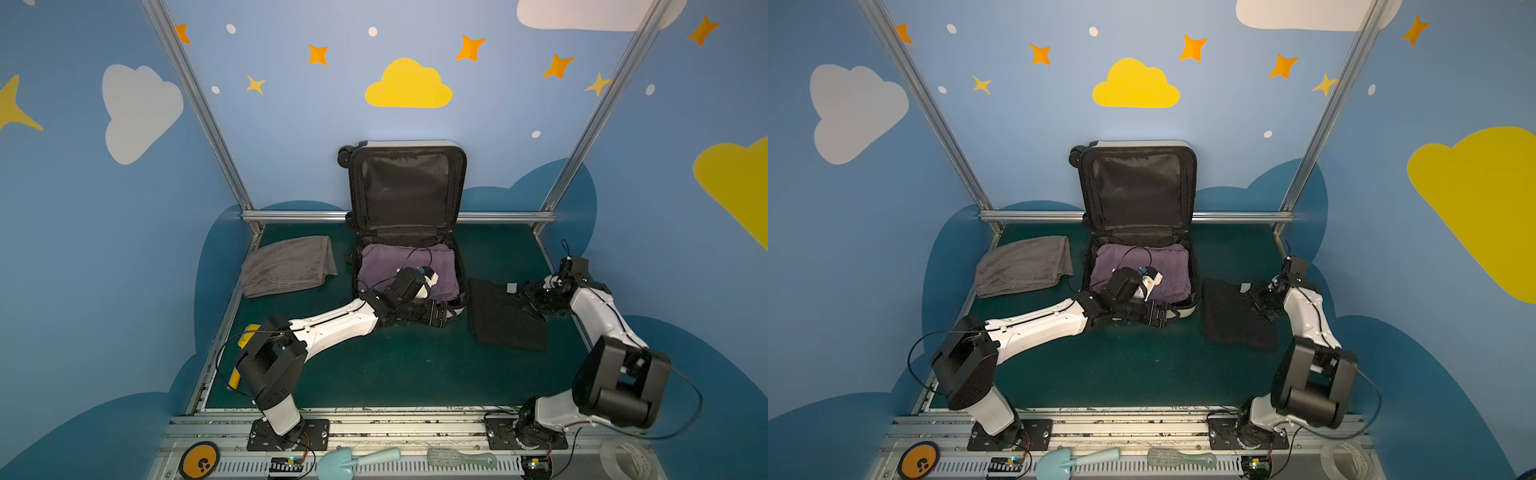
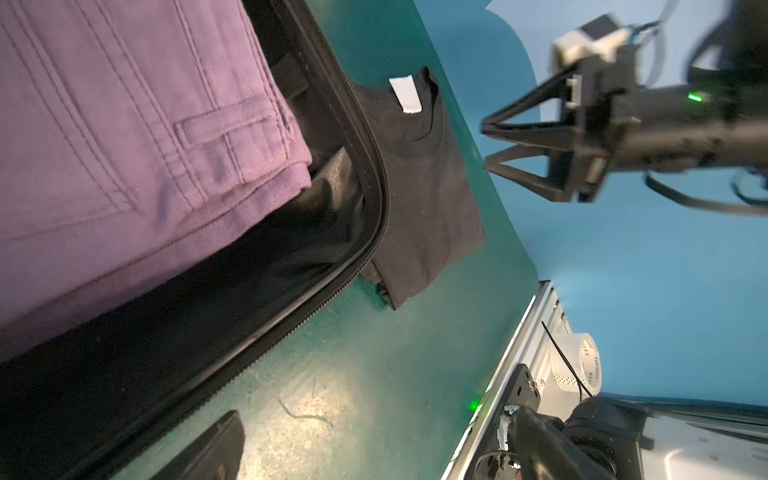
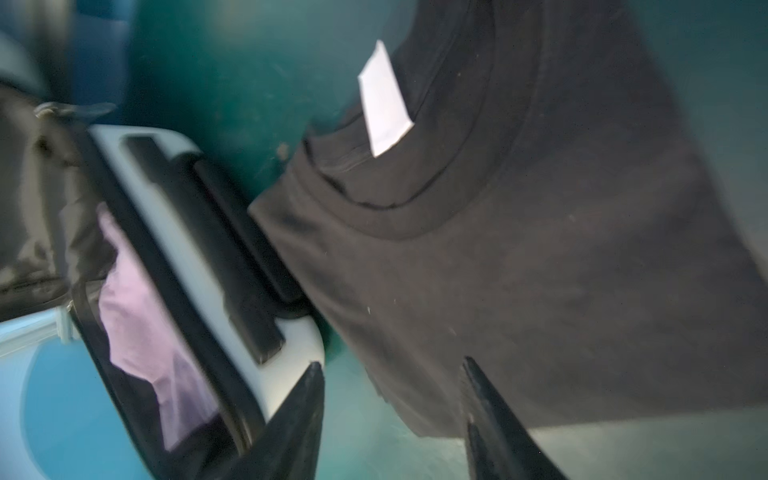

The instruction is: Pack the luggage

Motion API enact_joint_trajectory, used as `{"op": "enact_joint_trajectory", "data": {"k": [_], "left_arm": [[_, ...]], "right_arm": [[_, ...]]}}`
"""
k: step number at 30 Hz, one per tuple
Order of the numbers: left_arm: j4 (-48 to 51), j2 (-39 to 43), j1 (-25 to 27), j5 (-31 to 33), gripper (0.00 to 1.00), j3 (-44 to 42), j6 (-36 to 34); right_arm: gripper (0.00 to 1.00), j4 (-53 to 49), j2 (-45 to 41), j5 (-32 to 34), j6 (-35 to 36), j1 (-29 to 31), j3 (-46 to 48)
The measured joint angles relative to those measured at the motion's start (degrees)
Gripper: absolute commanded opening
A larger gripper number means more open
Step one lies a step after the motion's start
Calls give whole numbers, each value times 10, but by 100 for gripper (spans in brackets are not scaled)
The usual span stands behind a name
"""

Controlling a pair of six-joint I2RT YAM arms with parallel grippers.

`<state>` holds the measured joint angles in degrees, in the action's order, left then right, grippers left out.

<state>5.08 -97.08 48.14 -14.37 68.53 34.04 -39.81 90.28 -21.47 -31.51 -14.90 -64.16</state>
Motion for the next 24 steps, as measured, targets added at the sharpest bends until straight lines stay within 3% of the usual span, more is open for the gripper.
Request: {"op": "enact_joint_trajectory", "data": {"k": [3,8,14,24], "left_arm": [[0,0,-2,1,100,2,-4],[0,0,-7,10,100,1,-6],[0,0,-10,18,100,-1,-6],[-2,0,-7,19,100,-7,-3]], "right_arm": [[46,-3,81,-13,10,13,-40],[45,-2,142,-20,11,45,-37],[44,33,137,-34,5,55,9],[40,139,59,-49,-1,45,126]]}}
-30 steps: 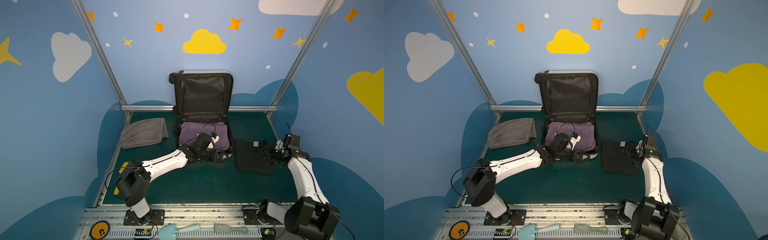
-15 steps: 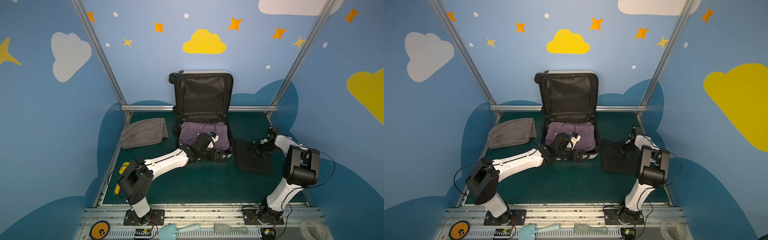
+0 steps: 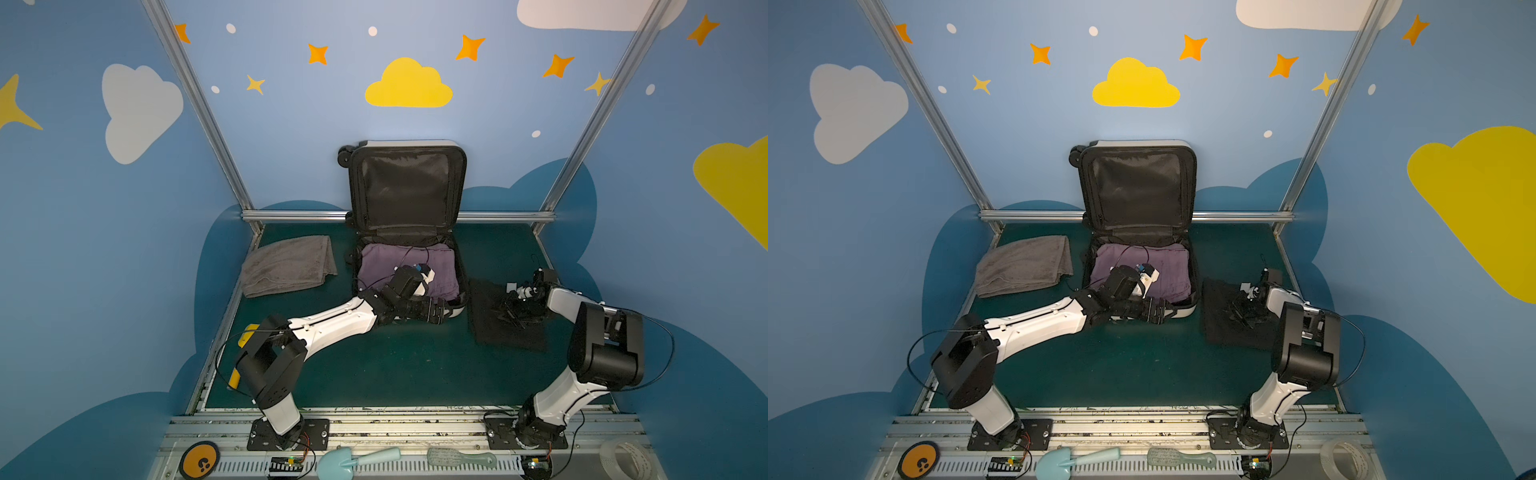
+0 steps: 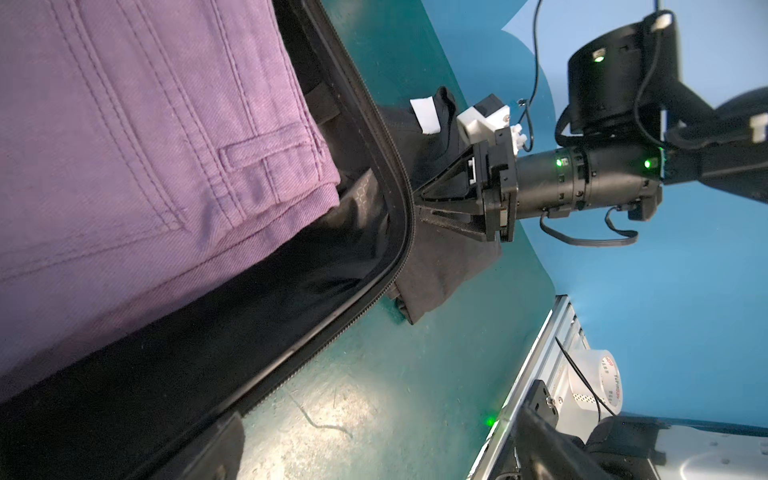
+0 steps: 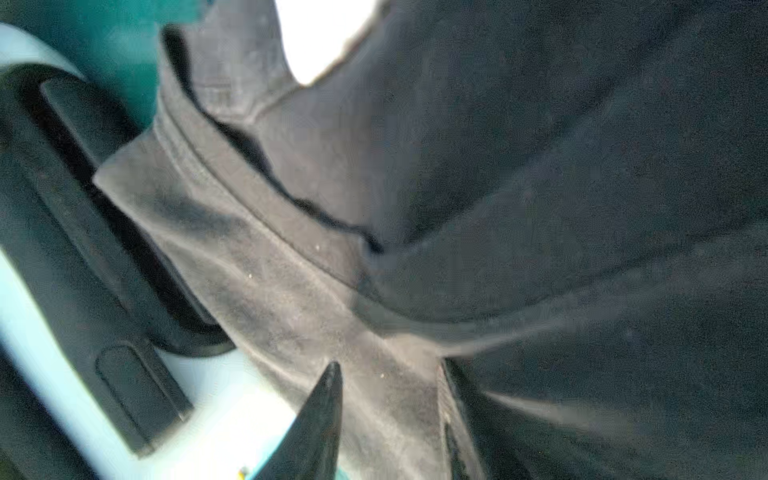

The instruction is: Pack the luggage

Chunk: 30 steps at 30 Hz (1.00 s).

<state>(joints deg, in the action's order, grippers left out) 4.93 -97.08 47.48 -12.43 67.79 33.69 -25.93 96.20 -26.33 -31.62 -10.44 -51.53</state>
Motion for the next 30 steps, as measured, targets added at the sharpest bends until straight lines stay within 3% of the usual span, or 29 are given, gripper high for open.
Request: {"op": "enact_joint_trajectory", "data": {"k": [10,17,23,30], "left_arm": [[-4,0,26,0,100,-1,2],[-16,-11,46,0,100,4,7],[-34,-56,65,0,100,17,31],[-59,-117,90,5,100,47,72]], "right_arm": [[42,-66,-84,12,-7,-3,61],[53,-157,-88,14,3,-22,-14],[68,-189,-87,23,23,-87,-114],[73,-197,-47,35,32,-195,-126]]}}
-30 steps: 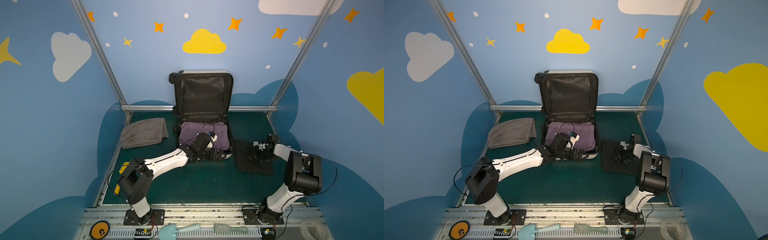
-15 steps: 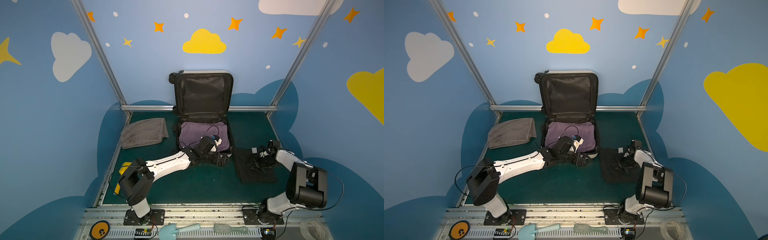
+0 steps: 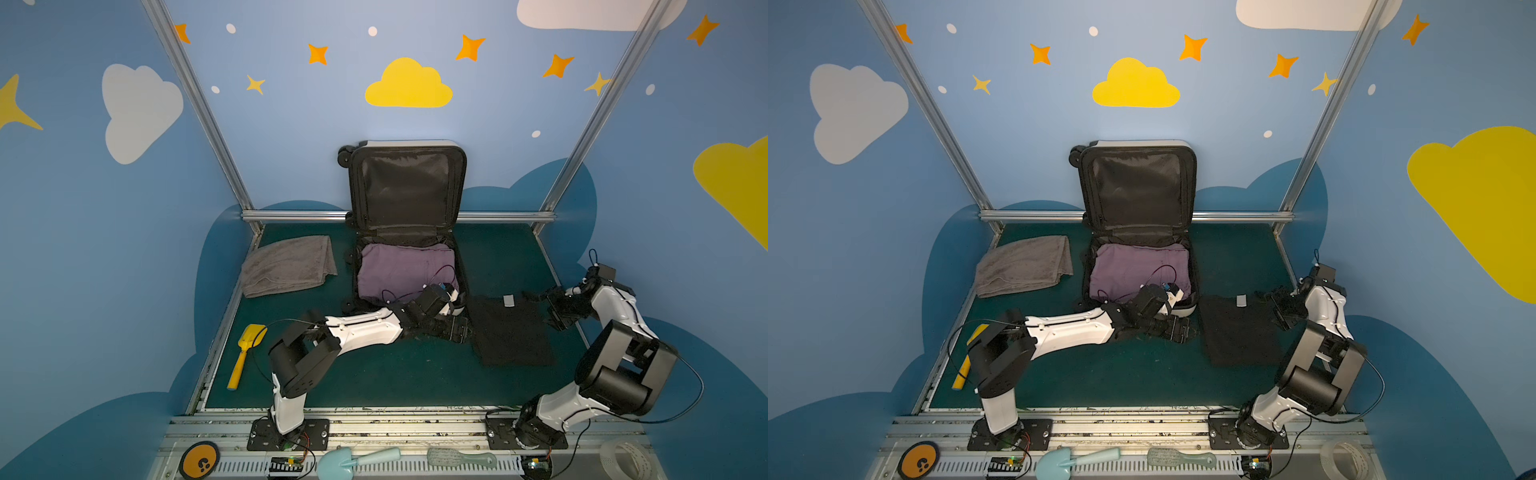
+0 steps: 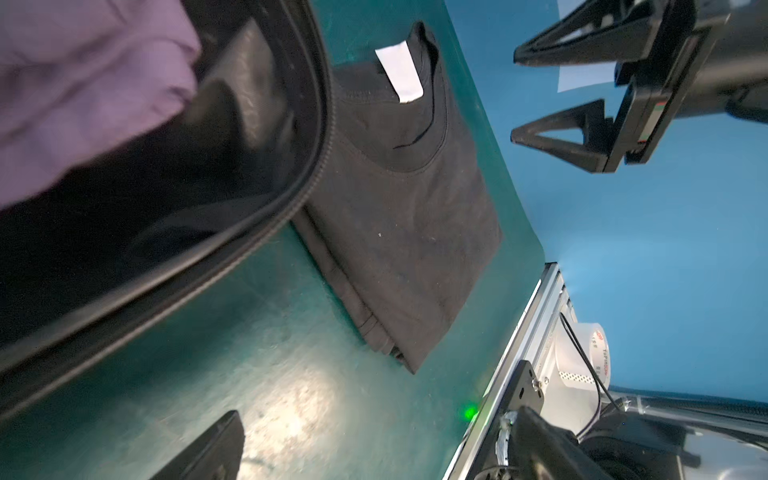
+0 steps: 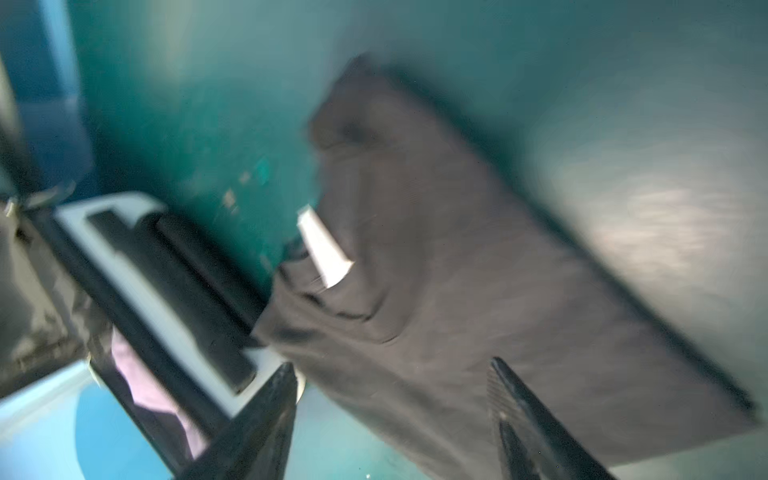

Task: Pack the luggage
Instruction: 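Grasp the black T-shirt's nearer corners with both grippers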

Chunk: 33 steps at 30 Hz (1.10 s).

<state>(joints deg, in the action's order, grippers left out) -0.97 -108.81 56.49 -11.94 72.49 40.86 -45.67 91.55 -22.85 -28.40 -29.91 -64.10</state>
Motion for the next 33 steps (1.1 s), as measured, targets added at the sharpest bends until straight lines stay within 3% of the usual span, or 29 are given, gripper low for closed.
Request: {"op": "enact_joint_trajectory", "data": {"k": [7,18,33], "left_arm": [[-14,-66,29,22,100,42,42],[-3,-147,43,69,100,111,72],[29,-198,46,79,100,191,75]], "right_arm": [[73,4,35,-2,-1,-56,25],[74,22,58,-20,-12,-63,47],[72,57,69,-46,-29,-84,73]]}}
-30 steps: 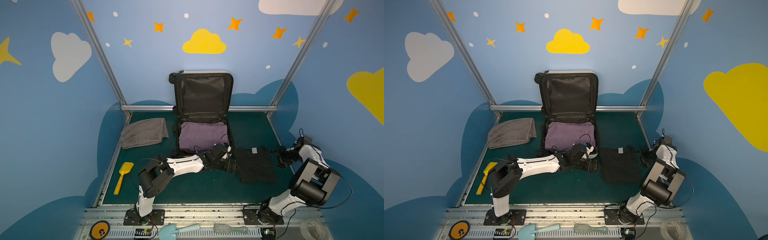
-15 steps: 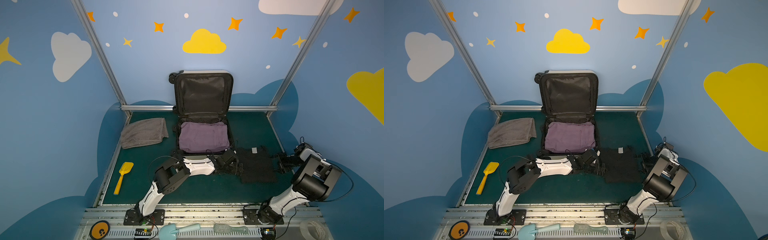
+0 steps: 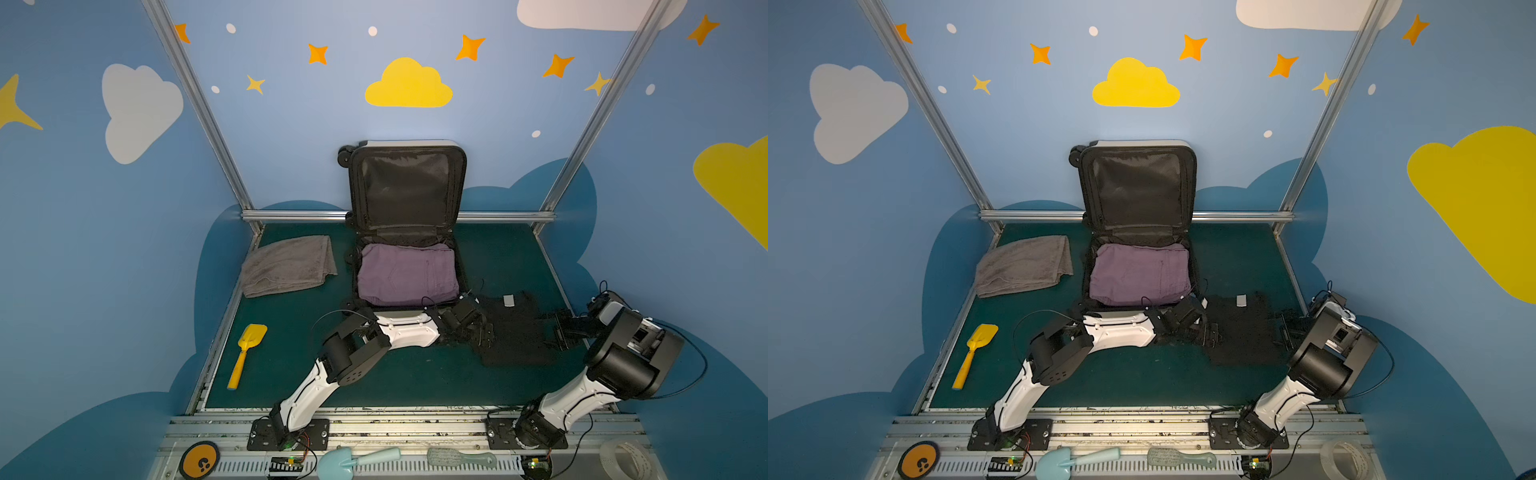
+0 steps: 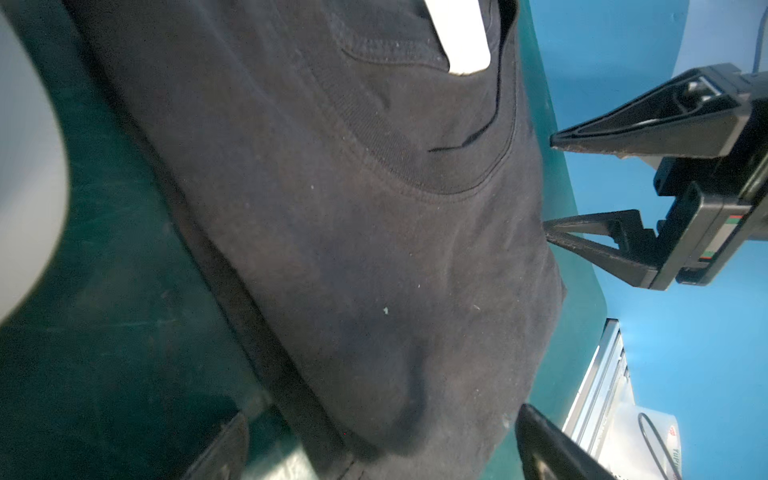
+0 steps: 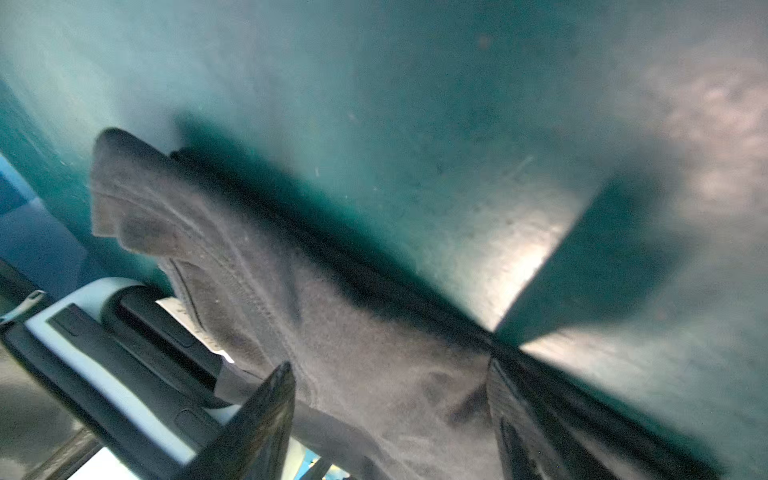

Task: Pack the luggage
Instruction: 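Grasp the black T-shirt's nearer corners with both grippers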

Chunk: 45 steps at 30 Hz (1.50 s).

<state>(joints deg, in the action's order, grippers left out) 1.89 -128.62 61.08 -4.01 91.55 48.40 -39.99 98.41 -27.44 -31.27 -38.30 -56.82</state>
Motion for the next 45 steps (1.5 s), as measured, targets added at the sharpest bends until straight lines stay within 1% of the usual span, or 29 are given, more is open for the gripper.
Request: {"op": "enact_joint_trajectory", "data": {"k": [3,5,9,12,17,21,26,33,35,37,39,40,45], "left_arm": [[7,-3,0,0,100,7,-1],[12,-9,0,0,100,17,-2],[18,-12,-1,0,99,24,-4],[20,-14,-1,2,99,26,-4],[24,-15,0,6,97,28,-5],[26,-15,0,9,95,29,-6],[28,-17,0,12,90,31,-6],[22,-25,-1,14,74,35,-14],[19,-28,-1,14,69,36,-18],[17,-31,-1,13,62,38,-20],[14,-36,-1,12,54,40,-21],[13,-37,-1,12,50,40,-23],[13,-38,-1,10,28,40,-31]], "right_arm": [[71,5,-18,11,-2,-15,9],[71,6,-44,31,-5,-20,17],[70,9,-81,57,-9,-21,20],[69,13,-70,59,-8,-20,20],[69,14,-19,54,-6,-15,20],[68,16,-10,38,2,-7,15],[62,20,-2,14,9,12,14],[45,28,8,-7,17,30,15],[35,29,10,-10,17,34,16],[17,31,15,-14,18,37,17],[3,34,20,-20,18,39,21],[0,36,21,-24,18,40,21],[0,40,22,-32,22,40,21]]}}
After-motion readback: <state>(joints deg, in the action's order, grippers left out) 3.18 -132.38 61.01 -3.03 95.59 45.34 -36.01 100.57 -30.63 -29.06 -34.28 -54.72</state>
